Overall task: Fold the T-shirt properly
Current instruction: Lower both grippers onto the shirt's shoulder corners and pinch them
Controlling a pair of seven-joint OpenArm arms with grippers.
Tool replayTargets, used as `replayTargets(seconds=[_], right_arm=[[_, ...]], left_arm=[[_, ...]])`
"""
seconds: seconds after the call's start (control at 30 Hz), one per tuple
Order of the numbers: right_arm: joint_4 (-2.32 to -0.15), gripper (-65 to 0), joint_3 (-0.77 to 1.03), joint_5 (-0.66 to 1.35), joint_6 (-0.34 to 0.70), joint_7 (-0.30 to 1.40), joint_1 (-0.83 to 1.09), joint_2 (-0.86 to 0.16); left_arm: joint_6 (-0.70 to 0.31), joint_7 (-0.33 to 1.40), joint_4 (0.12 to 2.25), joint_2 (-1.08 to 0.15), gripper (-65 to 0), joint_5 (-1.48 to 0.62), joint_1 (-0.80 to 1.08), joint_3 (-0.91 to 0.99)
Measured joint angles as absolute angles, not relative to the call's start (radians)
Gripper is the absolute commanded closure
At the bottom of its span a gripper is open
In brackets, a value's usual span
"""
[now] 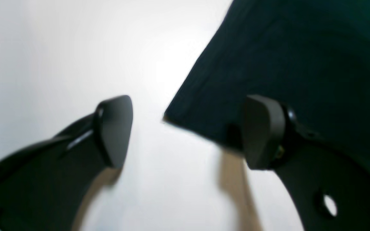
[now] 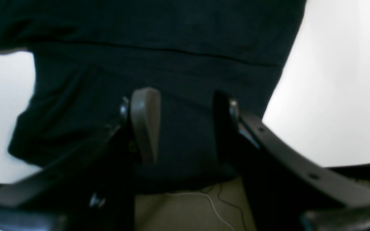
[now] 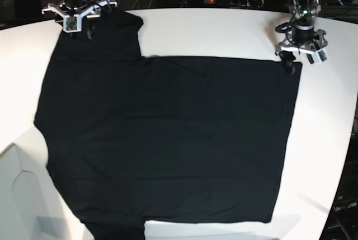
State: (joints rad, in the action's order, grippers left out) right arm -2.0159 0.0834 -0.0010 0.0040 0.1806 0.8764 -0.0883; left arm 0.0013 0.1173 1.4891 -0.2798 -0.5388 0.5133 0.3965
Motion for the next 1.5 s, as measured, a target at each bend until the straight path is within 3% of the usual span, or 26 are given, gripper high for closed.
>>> replayTargets(seconds=[0.4, 0.77, 1.23, 1.4, 1.5], right_arm=[[-2.016, -27.7, 0.084, -0.001, 0.004, 0.181, 0.882, -0.088], [-2.016, -27.7, 0.186, -0.001, 0.004, 0.183, 0.879, -0.088], [-1.885, -28.1, 0.218, -0.001, 0.009, 0.184, 0.835, -0.115], [-1.881, -28.1, 0.257, -0.001, 0.213, 0.184, 0.808, -0.103], [-1.869, -28.1, 0.348, -0.004, 0.27, 0.176, 0.764, -0.063]], left_arm=[[0.005, 0.027, 1.414, -0.291, -48.1, -0.521, 0.462, 0.293], [0.007, 0.036, 1.415, -0.291, 0.0, -0.533, 0.465, 0.292], [0.0, 0.04, 1.467, -0.29, 0.0, -0.537, 0.538, 0.292], [-0.001, 0.04, 1.467, -0.291, 0.0, -0.537, 0.54, 0.292], [-0.004, 0.036, 1.469, -0.297, 0.0, -0.537, 0.556, 0.292]])
